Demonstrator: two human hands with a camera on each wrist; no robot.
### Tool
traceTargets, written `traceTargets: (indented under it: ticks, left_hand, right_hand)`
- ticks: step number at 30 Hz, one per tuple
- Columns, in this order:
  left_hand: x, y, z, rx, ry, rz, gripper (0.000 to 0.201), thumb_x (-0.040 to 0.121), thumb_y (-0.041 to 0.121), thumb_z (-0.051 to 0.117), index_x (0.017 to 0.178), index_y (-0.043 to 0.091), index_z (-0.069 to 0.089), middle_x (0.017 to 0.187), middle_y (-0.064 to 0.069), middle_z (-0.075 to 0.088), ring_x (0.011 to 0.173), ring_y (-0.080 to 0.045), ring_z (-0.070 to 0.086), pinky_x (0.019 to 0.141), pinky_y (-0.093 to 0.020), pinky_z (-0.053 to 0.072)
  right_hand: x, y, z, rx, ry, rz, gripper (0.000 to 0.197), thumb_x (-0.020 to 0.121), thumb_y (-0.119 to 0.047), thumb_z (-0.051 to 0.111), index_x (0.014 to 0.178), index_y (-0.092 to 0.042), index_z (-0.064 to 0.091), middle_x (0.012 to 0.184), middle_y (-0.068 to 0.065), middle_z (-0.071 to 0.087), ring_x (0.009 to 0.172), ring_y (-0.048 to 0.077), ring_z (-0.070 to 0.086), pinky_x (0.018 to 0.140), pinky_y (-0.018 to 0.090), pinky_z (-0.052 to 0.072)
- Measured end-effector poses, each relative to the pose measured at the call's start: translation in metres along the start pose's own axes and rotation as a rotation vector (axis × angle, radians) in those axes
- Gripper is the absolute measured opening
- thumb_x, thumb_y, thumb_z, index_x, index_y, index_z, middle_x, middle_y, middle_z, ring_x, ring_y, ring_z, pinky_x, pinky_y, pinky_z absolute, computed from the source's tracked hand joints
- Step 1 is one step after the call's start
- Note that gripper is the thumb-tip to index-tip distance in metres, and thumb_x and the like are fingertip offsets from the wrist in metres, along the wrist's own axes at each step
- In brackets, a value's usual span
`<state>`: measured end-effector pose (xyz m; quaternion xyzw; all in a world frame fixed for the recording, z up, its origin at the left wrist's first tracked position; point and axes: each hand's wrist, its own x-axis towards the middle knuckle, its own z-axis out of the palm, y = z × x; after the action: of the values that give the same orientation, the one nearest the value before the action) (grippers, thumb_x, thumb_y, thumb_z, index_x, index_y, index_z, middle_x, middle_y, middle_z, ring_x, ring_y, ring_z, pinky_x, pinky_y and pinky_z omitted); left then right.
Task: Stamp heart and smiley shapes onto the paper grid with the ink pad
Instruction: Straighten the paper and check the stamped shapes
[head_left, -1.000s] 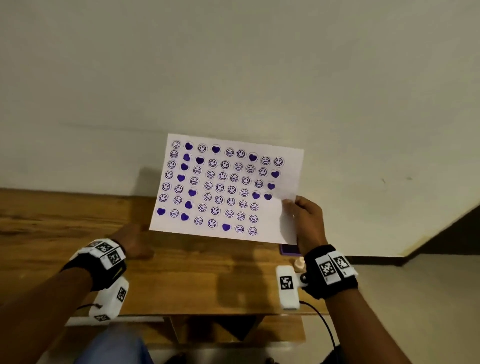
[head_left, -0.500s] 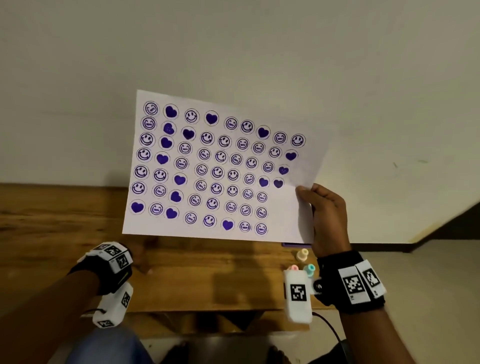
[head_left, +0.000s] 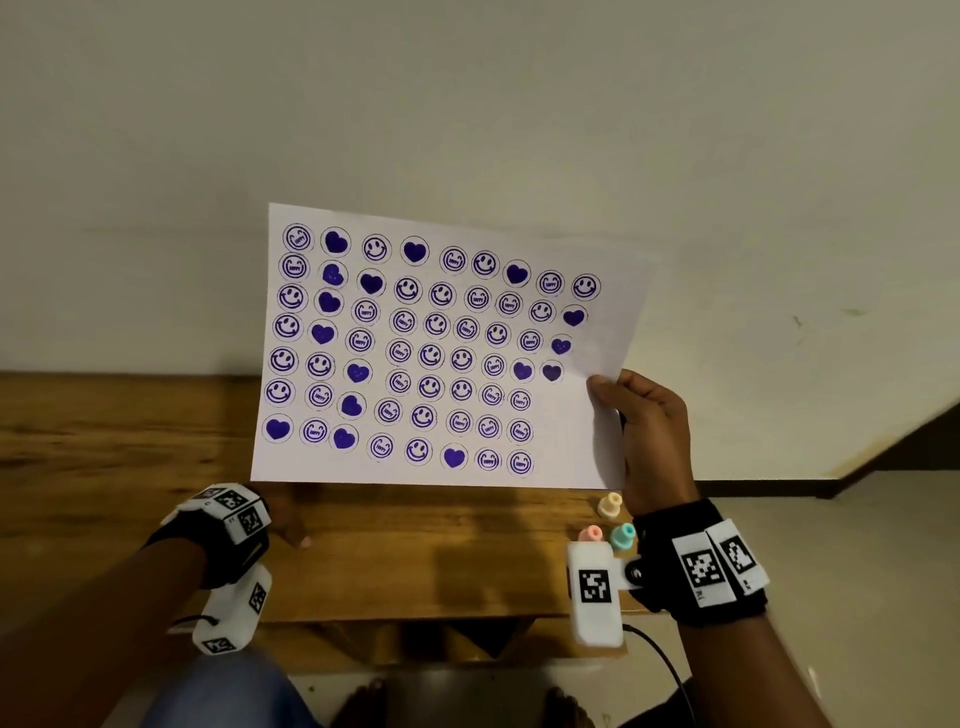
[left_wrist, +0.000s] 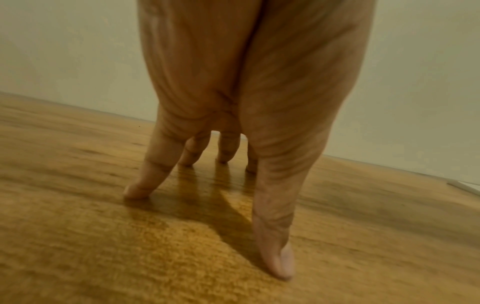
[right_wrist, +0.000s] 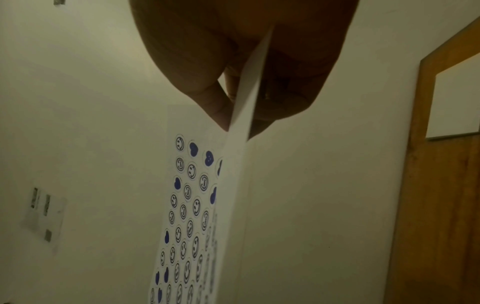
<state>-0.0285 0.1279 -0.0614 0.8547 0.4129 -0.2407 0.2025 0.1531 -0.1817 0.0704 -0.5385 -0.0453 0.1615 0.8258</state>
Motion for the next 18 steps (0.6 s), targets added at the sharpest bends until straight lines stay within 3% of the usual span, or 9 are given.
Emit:
traceTargets:
  ticks: [5, 9, 11, 12, 13, 14, 16, 18]
  left_hand:
    - [0.002, -0.002, 0.002, -0.007, 0.019, 0.038, 0.109, 0.067, 0.036, 0.084, 0.150, 0.015, 0.017, 0.153, -0.009, 0.028, 0.140, -0.029, 0.029, 0.113, -0.035, 0.029]
    - [0.003, -0.002, 0.001, -0.009, -0.039, 0.059, 0.108, 0.063, 0.036, 0.087, 0.148, 0.012, 0.025, 0.150, -0.008, 0.035, 0.136, -0.027, 0.037, 0.111, -0.034, 0.034]
    - [0.005, -0.003, -0.002, 0.009, -0.005, 0.125, 0.102, 0.054, 0.033, 0.090, 0.142, 0.015, 0.041, 0.138, -0.003, 0.050, 0.123, -0.022, 0.050, 0.099, -0.027, 0.044]
    - [0.006, -0.003, -0.003, 0.029, 0.008, 0.136, 0.091, 0.054, 0.030, 0.089, 0.135, 0.016, 0.050, 0.127, -0.002, 0.060, 0.110, -0.018, 0.059, 0.086, -0.022, 0.049]
    - [0.007, -0.003, -0.004, 0.031, 0.008, 0.125, 0.083, 0.054, 0.025, 0.088, 0.130, 0.017, 0.055, 0.116, -0.001, 0.066, 0.097, -0.015, 0.064, 0.075, -0.019, 0.050]
    - [0.008, -0.003, -0.004, 0.016, 0.019, 0.134, 0.084, 0.053, 0.023, 0.089, 0.129, 0.017, 0.054, 0.113, -0.001, 0.068, 0.093, -0.015, 0.065, 0.072, -0.020, 0.051]
    - [0.010, -0.004, -0.004, 0.047, 0.034, 0.145, 0.103, 0.047, 0.028, 0.093, 0.138, 0.017, 0.046, 0.130, -0.005, 0.059, 0.111, -0.020, 0.060, 0.089, -0.026, 0.050]
    - [0.008, -0.004, -0.004, 0.091, 0.040, 0.132, 0.113, 0.049, 0.037, 0.092, 0.145, 0.017, 0.036, 0.148, -0.008, 0.041, 0.131, -0.024, 0.045, 0.105, -0.029, 0.040]
  right_hand:
    - [0.004, 0.004, -0.002, -0.060, -0.005, -0.029, 0.009, 0.090, 0.007, 0.058, 0.091, 0.010, 0.066, 0.078, 0.014, 0.067, 0.069, 0.019, 0.064, 0.065, 0.022, 0.055]
    - [0.014, 0.017, -0.010, -0.327, 0.040, -0.051, 0.017, 0.091, -0.005, 0.064, 0.078, -0.010, 0.074, 0.077, 0.007, 0.072, 0.067, 0.018, 0.064, 0.062, 0.025, 0.052]
    - [0.026, 0.032, -0.017, -0.489, 0.084, -0.038, 0.025, 0.092, -0.008, 0.063, 0.070, -0.016, 0.072, 0.072, 0.003, 0.071, 0.066, 0.020, 0.062, 0.063, 0.028, 0.050]
    - [0.032, 0.042, -0.020, -0.576, 0.099, -0.027, 0.024, 0.093, -0.010, 0.062, 0.071, -0.015, 0.070, 0.073, 0.003, 0.070, 0.070, 0.023, 0.063, 0.066, 0.032, 0.051]
    - [0.038, 0.052, -0.023, -0.665, 0.098, -0.014, 0.022, 0.093, -0.013, 0.061, 0.073, -0.013, 0.069, 0.076, 0.006, 0.070, 0.074, 0.027, 0.065, 0.070, 0.036, 0.053]
    - [0.043, 0.063, -0.026, -0.752, 0.085, -0.002, 0.021, 0.093, -0.016, 0.060, 0.075, -0.011, 0.070, 0.079, 0.007, 0.071, 0.079, 0.030, 0.067, 0.074, 0.040, 0.055]
    - [0.049, 0.082, -0.028, -0.920, 0.052, 0.024, 0.022, 0.093, -0.020, 0.058, 0.075, -0.014, 0.069, 0.080, 0.007, 0.071, 0.082, 0.032, 0.067, 0.078, 0.040, 0.055]
    - [0.051, 0.099, -0.029, -1.061, 0.049, 0.033, 0.023, 0.092, -0.021, 0.057, 0.073, -0.014, 0.067, 0.080, 0.008, 0.069, 0.081, 0.033, 0.065, 0.077, 0.036, 0.053]
